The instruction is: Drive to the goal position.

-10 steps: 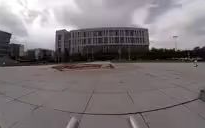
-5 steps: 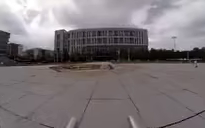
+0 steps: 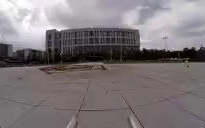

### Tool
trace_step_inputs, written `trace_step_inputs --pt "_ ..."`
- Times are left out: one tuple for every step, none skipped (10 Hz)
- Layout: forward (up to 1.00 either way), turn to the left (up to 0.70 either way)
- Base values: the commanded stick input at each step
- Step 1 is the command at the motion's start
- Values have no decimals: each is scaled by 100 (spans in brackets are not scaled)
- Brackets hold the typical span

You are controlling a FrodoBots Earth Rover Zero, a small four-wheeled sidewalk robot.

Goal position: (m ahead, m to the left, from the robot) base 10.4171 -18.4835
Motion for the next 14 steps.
trace_step_inputs --pt "70 -34" --pt "70 -9" --pt "70 1" --pt "70 1" --pt "70 1" --pt "70 1" --pt "70 1" --pt "70 1" --pt "70 1" --pt "70 1" --pt "70 1" --pt "70 1" --pt "70 1" --pt "70 1"
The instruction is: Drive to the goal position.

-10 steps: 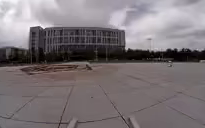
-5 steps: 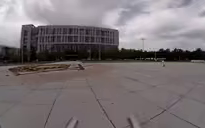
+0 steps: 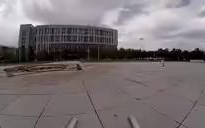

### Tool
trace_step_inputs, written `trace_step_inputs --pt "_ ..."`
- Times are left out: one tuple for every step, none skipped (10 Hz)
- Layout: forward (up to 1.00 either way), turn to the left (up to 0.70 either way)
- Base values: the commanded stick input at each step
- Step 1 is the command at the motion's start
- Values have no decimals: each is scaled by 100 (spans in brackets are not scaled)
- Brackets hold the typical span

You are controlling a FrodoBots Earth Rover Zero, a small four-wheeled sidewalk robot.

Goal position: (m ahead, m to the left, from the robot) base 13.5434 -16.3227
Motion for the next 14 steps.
trace_step_inputs --pt "70 1" --pt "70 1" --pt "70 1" --pt "70 1" --pt "70 1" --pt "70 1" --pt "70 -34" --pt "70 -34" --pt "70 -34" --pt "70 -34" --pt "70 -34" --pt "70 -34" --pt "70 -34" --pt "70 -34"
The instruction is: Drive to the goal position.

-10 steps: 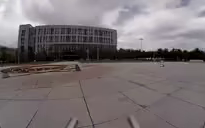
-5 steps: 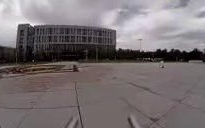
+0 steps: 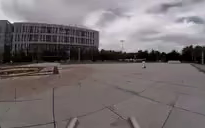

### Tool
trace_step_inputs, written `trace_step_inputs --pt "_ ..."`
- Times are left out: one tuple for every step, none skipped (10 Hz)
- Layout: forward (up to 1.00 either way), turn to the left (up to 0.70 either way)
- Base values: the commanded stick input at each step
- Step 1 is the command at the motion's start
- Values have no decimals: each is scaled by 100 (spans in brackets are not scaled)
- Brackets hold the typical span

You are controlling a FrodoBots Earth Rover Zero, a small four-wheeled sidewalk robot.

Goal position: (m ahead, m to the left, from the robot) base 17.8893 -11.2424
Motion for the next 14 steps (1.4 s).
trace_step_inputs --pt "70 -34" --pt "70 -34" --pt "70 -34" --pt "70 -34" --pt "70 -34" --pt "70 -34" --pt "70 -34" --pt "70 -34" --pt "70 -34" --pt "70 -34" --pt "70 -34" --pt "70 -34" --pt "70 -34" --pt "70 -32"
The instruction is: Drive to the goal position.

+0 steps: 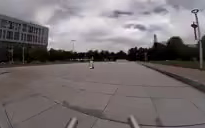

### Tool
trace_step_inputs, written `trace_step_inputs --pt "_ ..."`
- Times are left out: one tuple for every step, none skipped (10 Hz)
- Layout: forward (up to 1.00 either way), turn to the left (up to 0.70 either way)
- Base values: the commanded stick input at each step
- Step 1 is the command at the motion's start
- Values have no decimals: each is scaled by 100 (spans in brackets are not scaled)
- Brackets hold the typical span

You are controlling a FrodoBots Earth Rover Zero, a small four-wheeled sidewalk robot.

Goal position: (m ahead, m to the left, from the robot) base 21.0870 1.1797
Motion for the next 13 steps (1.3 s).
trace_step_inputs --pt "70 -28" --pt "70 -17" --pt "70 -4" --pt "70 1" --pt "70 1" --pt "70 1" --pt "70 1" --pt "70 1" --pt "70 1" --pt "70 1" --pt "70 1" --pt "70 1" --pt "70 1"
